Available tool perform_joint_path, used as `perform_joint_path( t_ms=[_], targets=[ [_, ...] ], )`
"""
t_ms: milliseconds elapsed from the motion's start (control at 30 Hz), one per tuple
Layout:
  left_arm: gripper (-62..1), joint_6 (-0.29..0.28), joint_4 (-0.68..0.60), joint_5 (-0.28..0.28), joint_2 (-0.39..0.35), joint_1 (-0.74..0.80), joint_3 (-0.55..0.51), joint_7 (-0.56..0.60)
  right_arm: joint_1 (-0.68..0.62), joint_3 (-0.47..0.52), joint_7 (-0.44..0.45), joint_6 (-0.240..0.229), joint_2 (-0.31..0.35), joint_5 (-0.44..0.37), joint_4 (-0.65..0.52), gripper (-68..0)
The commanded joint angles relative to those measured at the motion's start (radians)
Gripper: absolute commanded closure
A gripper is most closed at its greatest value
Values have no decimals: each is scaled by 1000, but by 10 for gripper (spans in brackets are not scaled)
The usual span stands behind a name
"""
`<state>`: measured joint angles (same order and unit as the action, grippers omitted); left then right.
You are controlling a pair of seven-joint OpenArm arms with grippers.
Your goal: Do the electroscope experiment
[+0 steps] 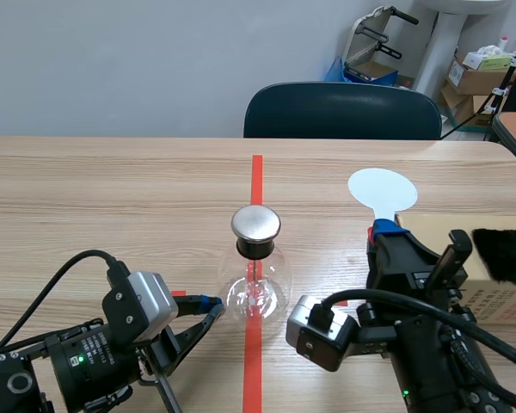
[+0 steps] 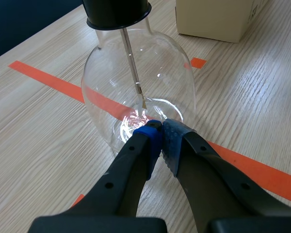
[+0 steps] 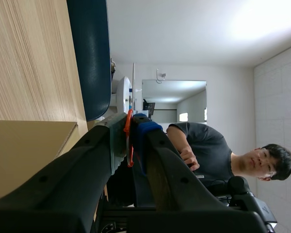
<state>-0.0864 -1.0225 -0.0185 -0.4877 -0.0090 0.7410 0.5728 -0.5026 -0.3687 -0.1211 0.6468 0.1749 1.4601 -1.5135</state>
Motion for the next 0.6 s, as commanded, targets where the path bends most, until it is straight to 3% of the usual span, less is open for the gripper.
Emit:
perform_joint_path(
  t_ms=[0, 567],
  targets=[
    [-29, -2, -16, -3, 8, -5, -1, 13, 1, 3, -4, 10, 8, 1, -10, -17],
    [-29, -2, -16, -2, 8, -5, -1, 37, 1, 3, 0, 11, 8, 1, -10, -18]
  ],
)
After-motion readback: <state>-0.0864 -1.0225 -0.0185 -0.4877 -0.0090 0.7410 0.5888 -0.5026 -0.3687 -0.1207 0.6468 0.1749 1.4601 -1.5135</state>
